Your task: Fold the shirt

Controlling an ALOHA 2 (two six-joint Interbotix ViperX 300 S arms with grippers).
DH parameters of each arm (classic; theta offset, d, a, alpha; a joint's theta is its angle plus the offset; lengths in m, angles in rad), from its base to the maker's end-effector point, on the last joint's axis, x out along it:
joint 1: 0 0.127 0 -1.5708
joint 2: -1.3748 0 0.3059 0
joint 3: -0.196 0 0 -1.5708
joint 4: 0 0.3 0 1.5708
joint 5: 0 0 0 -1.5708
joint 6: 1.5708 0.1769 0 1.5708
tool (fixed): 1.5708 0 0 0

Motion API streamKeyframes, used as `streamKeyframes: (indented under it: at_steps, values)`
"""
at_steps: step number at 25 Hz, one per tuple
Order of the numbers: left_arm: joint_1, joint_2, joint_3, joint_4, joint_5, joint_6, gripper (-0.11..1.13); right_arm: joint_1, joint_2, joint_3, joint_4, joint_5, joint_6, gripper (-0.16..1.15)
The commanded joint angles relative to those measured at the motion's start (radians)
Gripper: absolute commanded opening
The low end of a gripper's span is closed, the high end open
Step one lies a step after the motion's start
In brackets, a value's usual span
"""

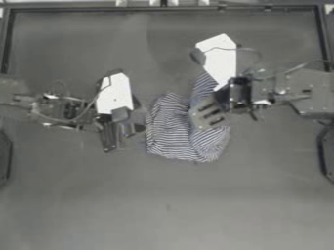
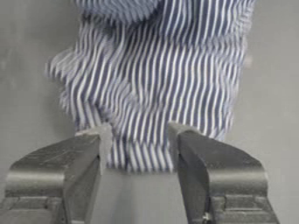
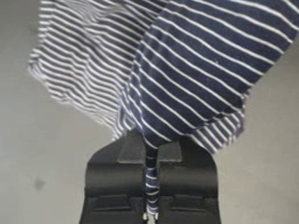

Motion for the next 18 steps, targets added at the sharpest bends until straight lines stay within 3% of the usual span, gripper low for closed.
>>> streamKeyframes:
  at_steps: [1,11,18]
  values:
    - [0.0,-0.1,0.023,-0.008,0.023,-0.003,0.81,0.0,0.012,-0.077,0.002,0.055,-0.003,0.07]
    - [0.0,-0.181,0.091,-0.021,0.078,-0.006,0.81,0.005,0.124,-0.241,0.026,0.196,-0.054,0.07]
    - [0.0,-0.227,0.132,-0.038,0.091,-0.006,0.81,0.008,0.192,-0.321,0.04,0.221,-0.063,0.07]
